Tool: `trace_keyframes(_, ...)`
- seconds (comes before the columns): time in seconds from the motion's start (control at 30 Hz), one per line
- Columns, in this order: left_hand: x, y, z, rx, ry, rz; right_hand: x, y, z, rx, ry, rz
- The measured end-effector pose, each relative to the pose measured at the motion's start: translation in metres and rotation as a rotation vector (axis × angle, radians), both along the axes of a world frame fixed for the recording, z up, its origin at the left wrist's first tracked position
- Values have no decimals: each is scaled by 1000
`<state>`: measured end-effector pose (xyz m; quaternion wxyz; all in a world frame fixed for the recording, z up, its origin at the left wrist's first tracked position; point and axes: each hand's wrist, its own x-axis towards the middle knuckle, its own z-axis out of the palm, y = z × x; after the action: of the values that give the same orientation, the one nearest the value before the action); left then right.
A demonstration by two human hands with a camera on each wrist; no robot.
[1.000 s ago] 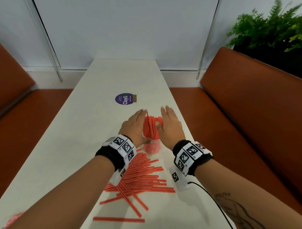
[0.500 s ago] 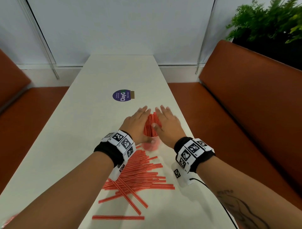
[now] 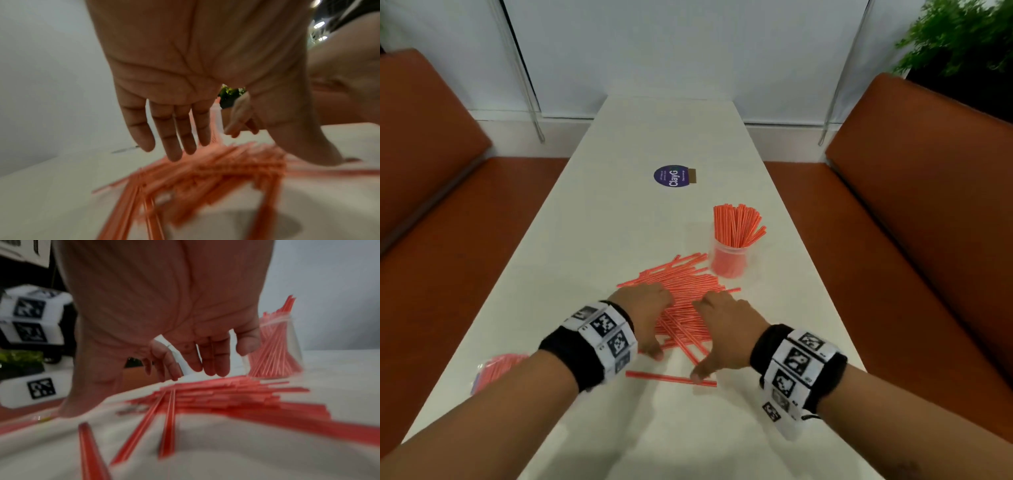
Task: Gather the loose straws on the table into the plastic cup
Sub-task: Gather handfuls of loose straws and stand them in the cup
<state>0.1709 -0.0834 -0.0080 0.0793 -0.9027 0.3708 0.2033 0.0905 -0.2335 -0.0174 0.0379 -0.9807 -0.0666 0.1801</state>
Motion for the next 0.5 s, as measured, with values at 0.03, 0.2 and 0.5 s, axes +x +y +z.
trace_keyframes(0.03, -5, 2, -7, 15, -17, -28, 1, 6, -7, -35, 2, 14)
trace_keyframes(0.2, -19, 11, -24, -29, -74, -7, 10, 19, -16, 1, -22, -10)
trace_keyframes(0.5, -24, 19, -32, -75, -106, -21, 10, 19, -17, 97, 37, 1)
